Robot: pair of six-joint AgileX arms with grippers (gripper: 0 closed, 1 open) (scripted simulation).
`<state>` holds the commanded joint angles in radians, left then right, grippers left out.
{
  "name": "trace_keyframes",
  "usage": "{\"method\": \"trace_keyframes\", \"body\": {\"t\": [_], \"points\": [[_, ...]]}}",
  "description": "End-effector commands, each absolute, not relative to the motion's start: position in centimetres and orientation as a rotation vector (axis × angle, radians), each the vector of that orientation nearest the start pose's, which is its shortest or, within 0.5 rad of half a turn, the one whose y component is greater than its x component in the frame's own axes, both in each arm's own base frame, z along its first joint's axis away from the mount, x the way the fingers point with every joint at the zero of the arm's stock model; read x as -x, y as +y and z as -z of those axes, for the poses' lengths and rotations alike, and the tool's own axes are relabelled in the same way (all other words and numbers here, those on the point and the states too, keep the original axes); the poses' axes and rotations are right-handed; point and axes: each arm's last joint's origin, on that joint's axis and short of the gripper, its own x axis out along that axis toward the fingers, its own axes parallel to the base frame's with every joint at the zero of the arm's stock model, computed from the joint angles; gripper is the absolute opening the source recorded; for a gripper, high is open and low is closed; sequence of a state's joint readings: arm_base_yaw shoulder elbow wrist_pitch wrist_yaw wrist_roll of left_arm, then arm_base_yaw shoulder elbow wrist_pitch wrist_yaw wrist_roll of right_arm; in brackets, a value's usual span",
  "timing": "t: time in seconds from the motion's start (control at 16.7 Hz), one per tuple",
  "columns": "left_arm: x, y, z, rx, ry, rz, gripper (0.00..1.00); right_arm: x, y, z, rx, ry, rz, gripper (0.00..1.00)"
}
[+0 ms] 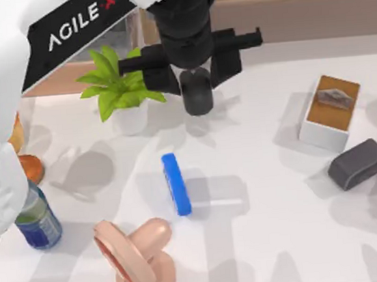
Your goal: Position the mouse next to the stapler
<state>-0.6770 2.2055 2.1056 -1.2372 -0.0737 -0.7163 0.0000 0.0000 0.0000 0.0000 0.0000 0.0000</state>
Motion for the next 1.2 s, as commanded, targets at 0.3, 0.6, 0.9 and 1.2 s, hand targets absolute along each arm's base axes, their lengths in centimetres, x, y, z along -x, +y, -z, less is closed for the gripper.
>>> {"method": "trace_keyframes", "body": {"t": [0.3,0.6,0.9,1.2], "points": [[-32.0,-33.6,-18.6,0.038,1.435,0.013,0.0,-10.6,-0.1,-16.0,0.0,0.0,0.0,1.0],[-30.7,-35.0,-15.9,0.004,1.47,-0.005,0.0,-10.6,-0.1,-16.0,0.0,0.0,0.0,1.0],[-30.8,-34.9,-16.1,0.006,1.469,-0.005,0.0,-10.6,-0.1,-16.0,0.0,0.0,0.0,1.0],[-30.8,-35.0,-16.6,0.019,1.454,0.007,0.0,-10.6,-0.1,-16.0,0.0,0.0,0.0,1.0]]}}
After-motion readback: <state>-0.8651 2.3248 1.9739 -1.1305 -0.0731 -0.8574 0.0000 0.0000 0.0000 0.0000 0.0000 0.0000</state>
